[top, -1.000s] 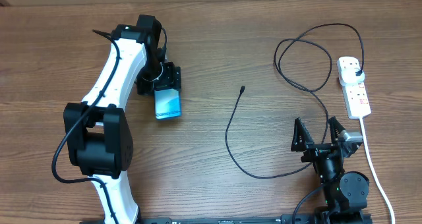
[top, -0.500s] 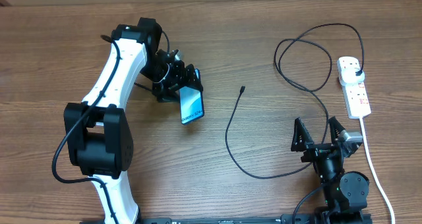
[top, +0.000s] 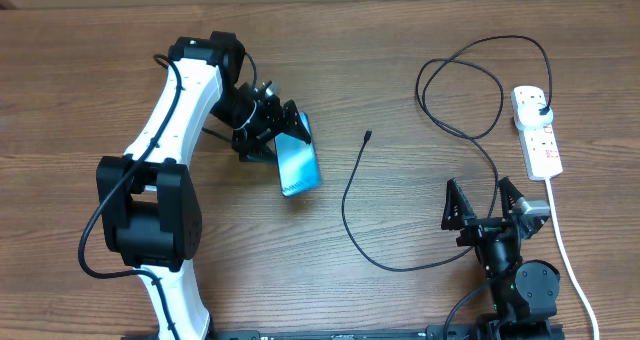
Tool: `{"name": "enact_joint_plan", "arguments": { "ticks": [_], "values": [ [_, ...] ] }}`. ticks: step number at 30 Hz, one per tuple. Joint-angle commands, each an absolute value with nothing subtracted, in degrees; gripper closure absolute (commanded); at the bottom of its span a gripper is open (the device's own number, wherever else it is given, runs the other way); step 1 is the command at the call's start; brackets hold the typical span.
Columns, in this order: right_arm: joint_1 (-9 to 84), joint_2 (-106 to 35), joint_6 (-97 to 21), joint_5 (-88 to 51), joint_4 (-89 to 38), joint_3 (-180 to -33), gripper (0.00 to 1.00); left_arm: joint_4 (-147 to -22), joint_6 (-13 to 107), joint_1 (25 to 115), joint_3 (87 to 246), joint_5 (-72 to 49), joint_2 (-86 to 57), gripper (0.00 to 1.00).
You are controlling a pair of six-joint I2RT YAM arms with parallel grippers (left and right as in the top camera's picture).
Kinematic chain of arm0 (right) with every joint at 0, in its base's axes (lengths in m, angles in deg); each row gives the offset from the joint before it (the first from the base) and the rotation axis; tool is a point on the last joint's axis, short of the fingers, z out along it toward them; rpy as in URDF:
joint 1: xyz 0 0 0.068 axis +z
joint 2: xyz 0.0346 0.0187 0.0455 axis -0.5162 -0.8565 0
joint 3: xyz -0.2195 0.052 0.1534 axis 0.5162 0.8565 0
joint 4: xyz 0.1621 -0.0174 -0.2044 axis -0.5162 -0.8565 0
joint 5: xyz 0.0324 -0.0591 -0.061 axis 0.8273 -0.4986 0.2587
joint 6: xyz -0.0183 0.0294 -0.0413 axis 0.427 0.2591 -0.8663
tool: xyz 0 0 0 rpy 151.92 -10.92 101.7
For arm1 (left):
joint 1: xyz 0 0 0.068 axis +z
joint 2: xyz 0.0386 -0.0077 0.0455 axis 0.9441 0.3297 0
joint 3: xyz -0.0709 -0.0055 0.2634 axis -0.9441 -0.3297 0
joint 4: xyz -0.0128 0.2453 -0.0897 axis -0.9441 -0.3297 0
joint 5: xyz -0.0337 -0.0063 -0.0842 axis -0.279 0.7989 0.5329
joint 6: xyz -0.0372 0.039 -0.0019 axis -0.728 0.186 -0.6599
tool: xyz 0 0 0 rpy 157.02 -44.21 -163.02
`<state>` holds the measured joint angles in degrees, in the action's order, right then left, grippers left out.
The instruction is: Plug charger to phone and switch on socket
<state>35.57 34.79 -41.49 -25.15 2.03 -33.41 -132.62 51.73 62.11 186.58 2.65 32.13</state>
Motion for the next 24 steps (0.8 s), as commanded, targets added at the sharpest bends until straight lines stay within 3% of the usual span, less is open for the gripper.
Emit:
{"name": "enact_joint_plan", "arguments": {
  "ticks": [1, 13, 24],
  "values": [
    [35.3, 35.4, -41.3, -25.1, 2.4, -32.8, 0.0, -133.0, 51.2, 62.1, 188.3, 4.8, 31.7, 0.16],
    [35.3, 35.4, -41.3, -25.1, 2.4, -32.8, 0.0, -131.2, 46.9, 62.1, 188.3, 2.2, 31.7, 0.18],
    [35.3, 35.4, -41.3, -25.1, 2.4, -32.8, 0.0, -125.6, 30.6, 57.5, 188.3, -22.8, 31.7, 0.17]
  ]
}}
